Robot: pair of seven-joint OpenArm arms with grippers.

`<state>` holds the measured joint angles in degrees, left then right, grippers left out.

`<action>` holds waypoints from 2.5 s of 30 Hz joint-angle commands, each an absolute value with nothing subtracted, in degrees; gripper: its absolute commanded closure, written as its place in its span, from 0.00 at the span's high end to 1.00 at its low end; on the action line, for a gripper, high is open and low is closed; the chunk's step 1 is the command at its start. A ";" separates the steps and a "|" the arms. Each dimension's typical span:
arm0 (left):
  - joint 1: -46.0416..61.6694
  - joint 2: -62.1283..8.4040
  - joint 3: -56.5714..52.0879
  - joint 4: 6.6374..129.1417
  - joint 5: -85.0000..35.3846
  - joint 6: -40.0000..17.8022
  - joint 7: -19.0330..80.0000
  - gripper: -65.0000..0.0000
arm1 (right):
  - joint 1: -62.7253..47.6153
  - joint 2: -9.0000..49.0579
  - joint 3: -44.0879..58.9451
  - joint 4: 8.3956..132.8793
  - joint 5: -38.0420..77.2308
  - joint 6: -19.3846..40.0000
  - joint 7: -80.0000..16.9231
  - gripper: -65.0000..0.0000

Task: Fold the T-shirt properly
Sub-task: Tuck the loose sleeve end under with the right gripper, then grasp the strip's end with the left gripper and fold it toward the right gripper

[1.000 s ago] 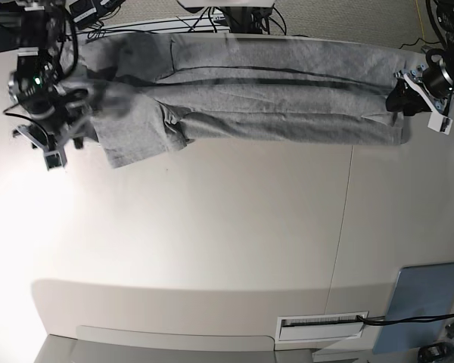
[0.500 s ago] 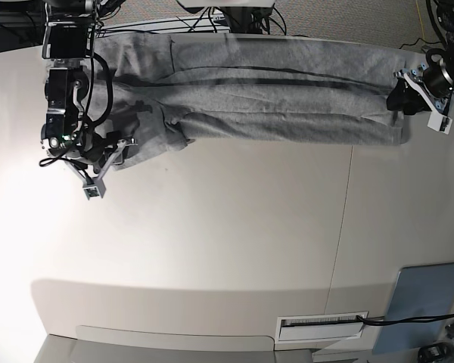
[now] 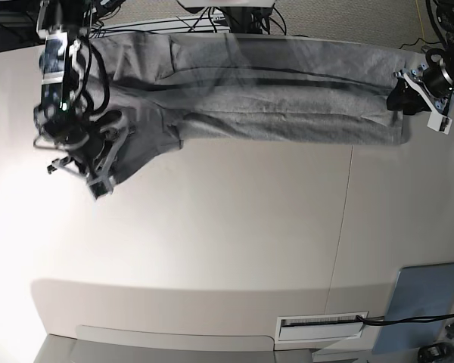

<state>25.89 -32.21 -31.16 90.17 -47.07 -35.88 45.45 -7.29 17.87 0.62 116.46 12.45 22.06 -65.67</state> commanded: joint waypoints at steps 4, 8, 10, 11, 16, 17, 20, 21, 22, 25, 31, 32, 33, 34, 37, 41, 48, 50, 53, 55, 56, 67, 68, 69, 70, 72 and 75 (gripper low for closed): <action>25.87 -33.47 -31.68 91.02 -47.55 -36.07 44.56 0.40 | -16.58 18.26 0.82 125.91 11.94 23.05 -65.28 0.00; 25.87 -33.47 -31.68 91.02 -47.55 -36.07 44.56 0.40 | -25.74 18.26 0.80 131.81 11.94 24.88 -61.67 0.00; 25.89 -33.47 -31.68 91.02 -47.55 -36.07 44.56 0.40 | -29.47 18.26 0.80 133.10 11.97 25.76 -60.12 0.00; 25.89 -33.47 -31.68 91.02 -47.55 -36.05 44.56 0.40 | -30.94 18.26 0.80 133.23 11.97 26.50 -59.92 0.00; 25.87 -33.47 -31.68 91.02 -47.55 -36.07 44.51 0.40 | -35.27 18.26 0.69 133.25 15.55 29.74 -59.90 0.00; 25.87 -33.47 -31.68 91.02 -47.55 -36.07 44.29 0.40 | -35.59 18.26 0.69 133.23 17.37 30.63 -59.92 0.00; 25.87 -33.45 -31.68 91.02 -47.55 -36.07 43.92 0.40 | -35.75 18.26 0.69 133.25 21.98 33.39 -60.18 0.00; 25.89 -33.45 -31.68 91.02 -47.55 -36.07 43.94 0.40 | -35.73 18.26 0.69 133.23 22.55 34.04 -60.36 0.00; 25.89 -33.45 -31.68 91.02 -47.55 -36.05 43.94 0.40 | -35.73 18.26 0.69 133.23 22.52 34.26 -60.73 0.00; 25.89 -33.45 -31.68 91.02 -47.55 -36.05 43.94 0.40 | -35.75 18.26 0.69 133.23 22.61 35.40 -63.20 0.00; 25.89 -33.45 -31.68 91.02 -47.57 -36.07 43.92 0.40 | -35.75 18.26 0.69 133.23 27.66 40.00 -69.41 0.00; 25.87 -33.45 -31.68 91.02 -47.57 -36.05 43.92 0.40 | -35.75 18.26 0.69 133.23 27.68 40.00 -69.69 0.00; 25.87 -33.45 -31.68 91.02 -47.57 -36.07 43.92 0.40 | -35.75 18.26 0.69 133.23 27.62 40.00 -69.91 0.00; 25.89 -33.47 -31.68 91.02 -47.57 -36.05 43.94 0.40 | -35.73 18.26 0.69 133.23 27.62 40.00 -70.28 0.00; 25.87 -33.47 -31.68 91.02 -47.57 -36.07 43.92 0.40 | -35.73 18.28 0.69 133.23 27.62 40.00 -70.54 0.00; 25.89 -33.47 -31.68 91.02 -47.57 -36.07 43.92 0.40 | -35.73 18.28 0.69 133.23 27.64 40.00 -69.30 0.16; 25.89 -33.47 -31.68 91.02 -47.57 -36.07 43.97 0.40 | -35.73 18.28 0.69 133.23 30.33 40.00 -67.29 0.34; 25.89 -33.50 -31.68 91.02 -47.57 -36.10 43.97 0.40 | -35.48 18.28 0.71 133.23 31.31 40.00 -67.22 0.34; 25.87 -33.50 -31.68 91.02 -47.59 -36.10 43.92 0.40 | -34.11 18.28 1.50 133.23 30.92 40.00 -67.26 0.34; 25.85 -33.50 -31.68 91.02 -47.59 -36.10 43.59 0.40 | -33.12 18.26 3.16 133.23 30.79 40.00 -67.22 0.34; 25.85 -33.50 -31.68 91.02 -47.59 -36.07 43.27 0.40 | -32.73 18.26 4.29 133.23 30.79 40.00 -67.11 0.34; 25.12 -31.90 -31.62 89.91 -48.05 -34.48 42.02 0.40 | -32.25 18.26 15.99 133.23 30.83 40.00 -64.49 0.34; 24.64 -31.55 -31.64 88.99 -46.44 -32.60 41.95 0.40 | -32.25 18.26 16.32 133.23 30.83 40.00 -64.60 0.34; 24.08 -31.35 -31.64 87.74 -44.99 -31.38 41.98 0.40 | -32.25 18.28 16.53 133.23 30.83 40.00 -64.66 0.34; 23.57 -31.27 -31.64 86.17 -44.29 -31.33 42.00 0.40 | -32.25 18.28 16.62 133.23 30.83 40.00 -64.66 0.34; 22.81 -31.31 -31.64 82.96 -44.14 -32.40 42.04 0.40 | -32.25 18.28 16.62 133.23 30.81 40.00 -64.66 0.34; 22.35 -31.31 -31.64 79.64 -44.93 -33.93 43.46 0.40 | -32.25 18.28 16.62 133.23 30.81 40.00 -64.64 0.34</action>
